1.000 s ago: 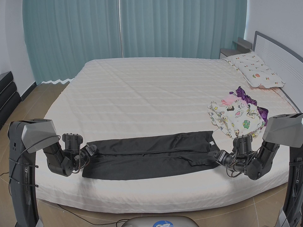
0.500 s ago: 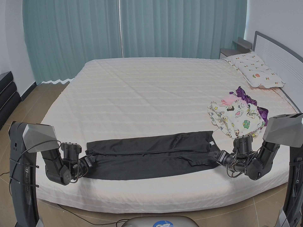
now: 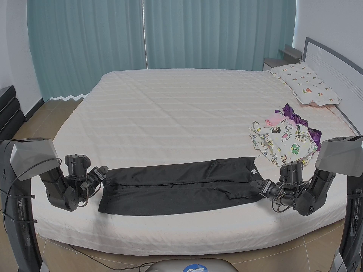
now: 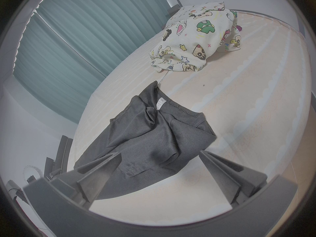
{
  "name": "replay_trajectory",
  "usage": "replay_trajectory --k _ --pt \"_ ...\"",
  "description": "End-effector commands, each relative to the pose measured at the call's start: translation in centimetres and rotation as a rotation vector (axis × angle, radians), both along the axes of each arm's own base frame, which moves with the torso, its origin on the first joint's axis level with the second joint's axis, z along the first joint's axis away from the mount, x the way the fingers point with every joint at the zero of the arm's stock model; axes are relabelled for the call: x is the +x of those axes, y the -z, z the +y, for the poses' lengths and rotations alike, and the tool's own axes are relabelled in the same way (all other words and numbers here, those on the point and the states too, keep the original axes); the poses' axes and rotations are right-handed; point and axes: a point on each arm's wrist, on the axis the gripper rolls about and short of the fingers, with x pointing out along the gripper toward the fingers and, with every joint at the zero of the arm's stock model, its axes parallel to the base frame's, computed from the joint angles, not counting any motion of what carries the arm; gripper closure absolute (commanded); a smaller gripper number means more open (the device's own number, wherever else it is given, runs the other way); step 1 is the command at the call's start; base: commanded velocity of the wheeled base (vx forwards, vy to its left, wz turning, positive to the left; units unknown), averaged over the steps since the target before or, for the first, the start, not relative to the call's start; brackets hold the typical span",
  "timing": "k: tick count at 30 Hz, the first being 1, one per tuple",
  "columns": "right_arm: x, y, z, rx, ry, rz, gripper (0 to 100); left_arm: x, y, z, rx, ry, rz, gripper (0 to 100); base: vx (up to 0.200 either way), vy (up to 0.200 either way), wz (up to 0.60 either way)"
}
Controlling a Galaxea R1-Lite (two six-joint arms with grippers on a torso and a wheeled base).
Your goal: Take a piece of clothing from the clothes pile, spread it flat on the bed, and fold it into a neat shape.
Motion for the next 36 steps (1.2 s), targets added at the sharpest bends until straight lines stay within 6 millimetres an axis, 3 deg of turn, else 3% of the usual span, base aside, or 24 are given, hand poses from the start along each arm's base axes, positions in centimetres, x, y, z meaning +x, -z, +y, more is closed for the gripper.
replay_trajectory --k 1,5,10,19,36 --pt "-0.2 0.1 0.1 0.001 -0.005 0.002 0 1.5 -2.9 -1.1 -0.013 0.062 0.011 0 0.0 0.0 0.0" --pt "-0.3 0.3 0.2 -0.002 -0.008 0.011 0 3.2 -1.3 -1.2 0.04 0.183 0.214 0 0.0 0.0 0.0" --pt "-0.4 0.3 0.2 -0.002 -0.008 0.01 0 4.7 0.7 -1.6 -0.001 0.284 0.244 0 0.0 0.0 0.0" --pt "-0.5 0.4 0.2 -0.007 -0.013 0.013 0 5.9 4.0 -1.1 0.1 0.352 0.277 0 0.0 0.0 0.0" --pt "-0.5 0.4 0.3 -0.008 -0.015 0.015 0 5.6 3.7 0.2 0.093 0.329 0.28 0 0.0 0.0 0.0"
